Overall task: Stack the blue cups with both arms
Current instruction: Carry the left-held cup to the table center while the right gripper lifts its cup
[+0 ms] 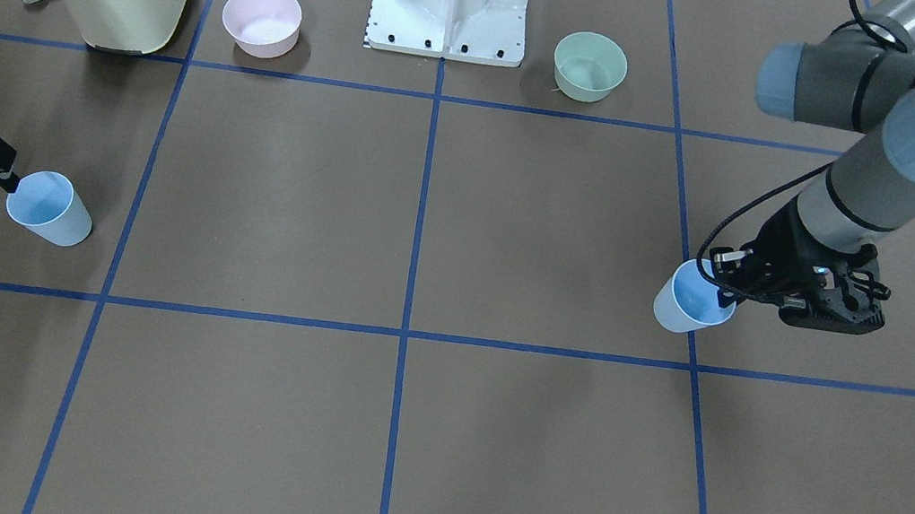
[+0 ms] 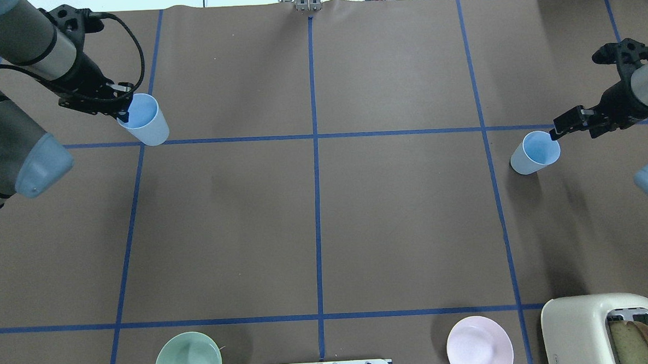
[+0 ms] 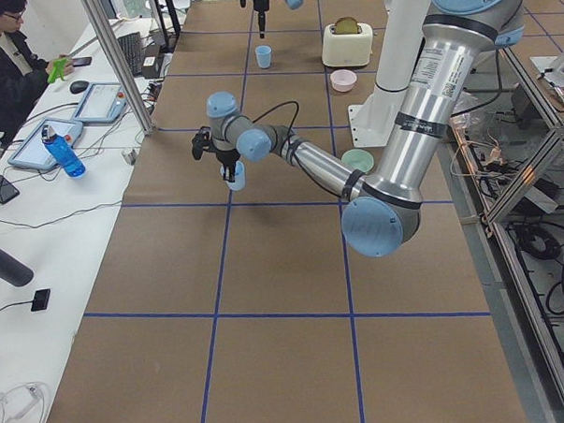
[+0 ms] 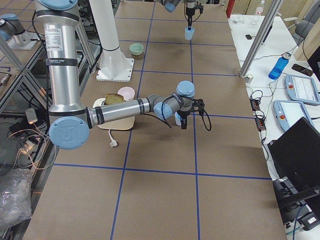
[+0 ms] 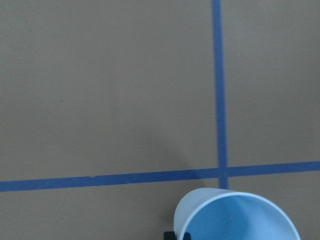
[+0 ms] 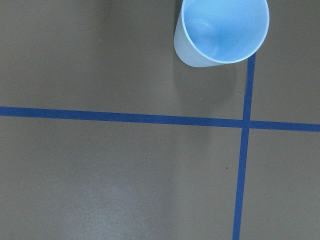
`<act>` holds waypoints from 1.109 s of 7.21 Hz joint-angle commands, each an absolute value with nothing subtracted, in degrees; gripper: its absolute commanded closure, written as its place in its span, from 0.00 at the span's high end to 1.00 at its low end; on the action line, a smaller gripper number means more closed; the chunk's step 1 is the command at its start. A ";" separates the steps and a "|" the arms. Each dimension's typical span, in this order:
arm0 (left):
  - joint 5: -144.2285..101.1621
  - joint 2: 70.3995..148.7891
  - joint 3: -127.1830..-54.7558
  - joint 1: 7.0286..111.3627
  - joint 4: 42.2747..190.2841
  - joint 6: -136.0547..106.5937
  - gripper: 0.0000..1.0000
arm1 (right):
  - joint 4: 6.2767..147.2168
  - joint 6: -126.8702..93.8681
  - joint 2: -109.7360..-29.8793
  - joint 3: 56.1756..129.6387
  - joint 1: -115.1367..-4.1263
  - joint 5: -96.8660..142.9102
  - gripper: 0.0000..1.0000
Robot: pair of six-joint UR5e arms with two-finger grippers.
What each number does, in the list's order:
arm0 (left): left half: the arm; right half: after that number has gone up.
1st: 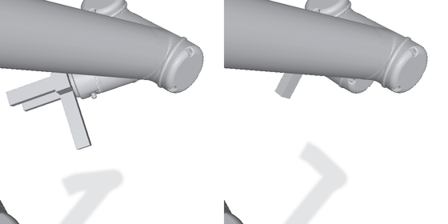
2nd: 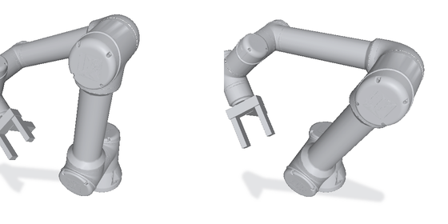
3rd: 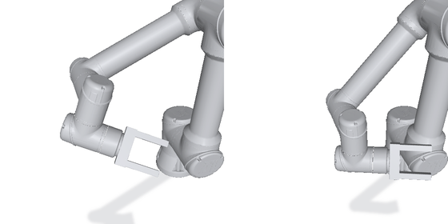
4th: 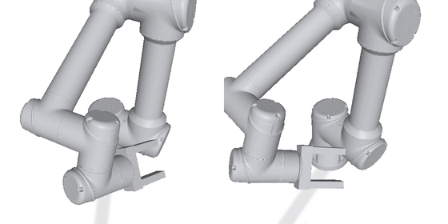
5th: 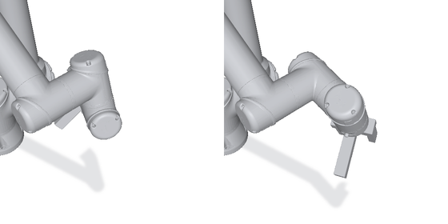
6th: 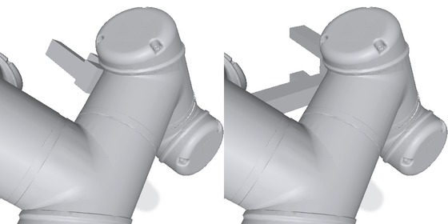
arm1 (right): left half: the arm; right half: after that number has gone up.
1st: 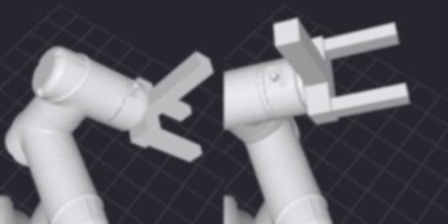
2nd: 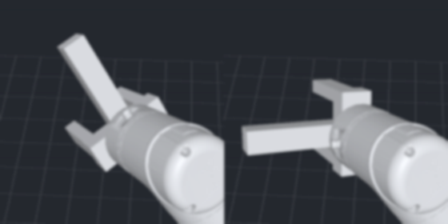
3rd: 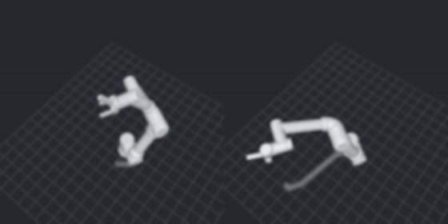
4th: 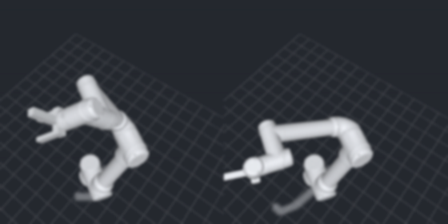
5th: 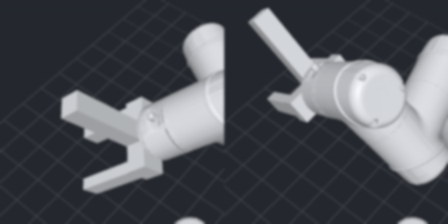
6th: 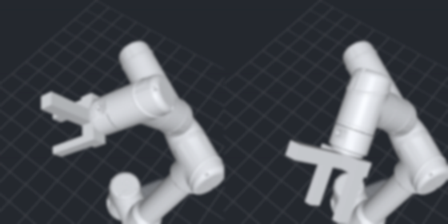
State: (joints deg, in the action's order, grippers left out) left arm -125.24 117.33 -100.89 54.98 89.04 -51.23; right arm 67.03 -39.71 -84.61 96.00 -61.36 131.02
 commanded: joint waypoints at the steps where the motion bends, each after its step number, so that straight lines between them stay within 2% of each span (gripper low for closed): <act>1: -123.76 123.46 -101.69 48.28 86.40 -62.18 0.00 | 66.80 -39.99 -82.36 93.52 -60.29 130.69 0.99; 3: -120.94 126.03 -101.43 43.87 86.40 -66.69 0.00 | 66.45 -39.99 -82.53 92.73 -59.94 130.61 0.99; 7: -120.94 126.83 -101.08 43.59 86.40 -67.76 0.00 | 66.36 -40.25 -83.23 92.81 -59.15 130.78 0.98; 8: -120.94 127.00 -100.90 43.59 86.31 -67.76 0.00 | 66.36 -40.25 -83.23 92.81 -58.89 130.87 0.52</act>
